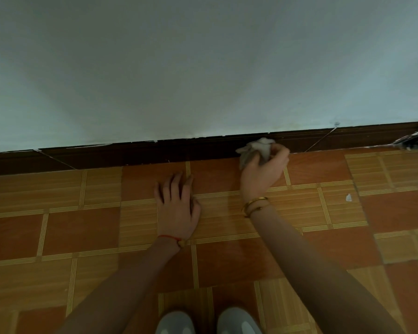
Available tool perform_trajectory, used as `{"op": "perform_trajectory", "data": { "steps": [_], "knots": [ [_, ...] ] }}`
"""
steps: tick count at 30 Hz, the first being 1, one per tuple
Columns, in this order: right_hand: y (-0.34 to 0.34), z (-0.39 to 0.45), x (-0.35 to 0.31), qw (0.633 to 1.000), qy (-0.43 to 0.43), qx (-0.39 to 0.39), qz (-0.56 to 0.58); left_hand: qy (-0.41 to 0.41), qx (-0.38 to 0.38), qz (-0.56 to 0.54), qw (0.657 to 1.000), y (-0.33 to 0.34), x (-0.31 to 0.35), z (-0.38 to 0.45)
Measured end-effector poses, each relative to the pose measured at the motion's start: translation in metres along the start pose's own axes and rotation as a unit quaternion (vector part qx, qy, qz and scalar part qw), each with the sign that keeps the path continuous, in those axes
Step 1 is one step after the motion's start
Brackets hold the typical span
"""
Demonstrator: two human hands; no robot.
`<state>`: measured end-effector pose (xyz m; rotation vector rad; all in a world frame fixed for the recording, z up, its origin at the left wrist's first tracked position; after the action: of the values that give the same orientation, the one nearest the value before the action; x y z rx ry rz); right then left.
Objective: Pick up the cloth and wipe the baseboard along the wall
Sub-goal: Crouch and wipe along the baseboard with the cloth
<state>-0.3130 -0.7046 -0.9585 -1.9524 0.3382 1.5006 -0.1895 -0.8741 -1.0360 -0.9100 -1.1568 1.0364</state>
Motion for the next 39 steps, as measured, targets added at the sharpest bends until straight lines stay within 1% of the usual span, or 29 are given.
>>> {"op": "perform_trajectory", "data": {
  "steps": [2,4,6,8,11,12,14,17,21,24,26,28,31,34,37,39],
  "knots": [
    [-0.006,0.009,-0.003,1.0,-0.003,0.016,0.005,-0.001,-0.005,0.004,1.0,0.0,0.001,0.001],
    [-0.005,0.002,-0.008,1.0,-0.024,-0.003,0.004,-0.001,-0.008,0.006,1.0,0.001,0.001,0.001],
    [0.003,-0.018,-0.011,0.998,-0.045,-0.051,0.004,-0.001,-0.006,0.007,1.0,0.001,0.001,0.002],
    [0.014,-0.045,-0.012,0.991,-0.063,-0.117,0.001,0.003,-0.005,0.014,1.0,0.002,0.0,0.001],
    [0.035,-0.085,-0.016,0.969,-0.105,-0.224,-0.008,0.012,-0.021,0.043,0.999,0.008,-0.003,0.0],
    [0.042,-0.094,-0.017,0.962,-0.112,-0.25,-0.008,0.014,-0.027,0.051,0.998,0.01,-0.005,0.0],
    [0.049,-0.101,-0.019,0.958,-0.104,-0.267,0.001,0.015,-0.029,0.052,0.998,0.012,-0.007,-0.002],
    [0.042,-0.088,-0.017,0.967,-0.094,-0.238,0.002,0.019,-0.006,0.039,0.999,0.009,-0.006,-0.001],
    [0.014,-0.044,-0.014,0.992,-0.053,-0.117,-0.001,0.011,0.014,0.014,1.0,0.003,-0.003,0.0],
    [-0.004,-0.008,-0.01,0.999,-0.028,-0.039,0.018,0.012,0.013,0.01,1.0,0.003,-0.003,0.0],
    [-0.007,-0.001,-0.008,0.999,-0.035,-0.027,0.014,0.011,0.012,0.012,1.0,0.002,-0.002,-0.001],
    [-0.003,-0.007,-0.009,0.998,-0.042,-0.035,0.009,0.01,0.012,0.013,1.0,0.002,0.0,0.0],
    [0.006,-0.027,-0.01,0.994,-0.076,-0.075,-0.008,0.011,0.023,0.015,1.0,0.002,0.001,0.001],
    [0.017,-0.044,-0.005,0.977,-0.127,-0.159,-0.064,0.012,0.025,0.019,0.999,0.003,0.001,0.0],
    [0.025,-0.051,0.005,0.934,-0.208,-0.251,-0.144,0.011,0.021,0.02,1.0,0.003,-0.001,0.0],
    [0.027,-0.045,0.018,0.9,-0.25,-0.289,-0.212,0.01,0.019,0.019,1.0,0.003,-0.002,-0.001]
  ]
}}
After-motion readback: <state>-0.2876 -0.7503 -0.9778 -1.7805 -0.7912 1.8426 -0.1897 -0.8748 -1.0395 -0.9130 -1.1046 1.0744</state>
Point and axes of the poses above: each hand's wrist, its own z-axis towards the middle knuckle, its own y-axis out of the palm, x = y × z, the point moved 4 cm from there along z, towards the middle knuckle, and after that the axes turned 15 degrees about y, right-handed, at the moved point
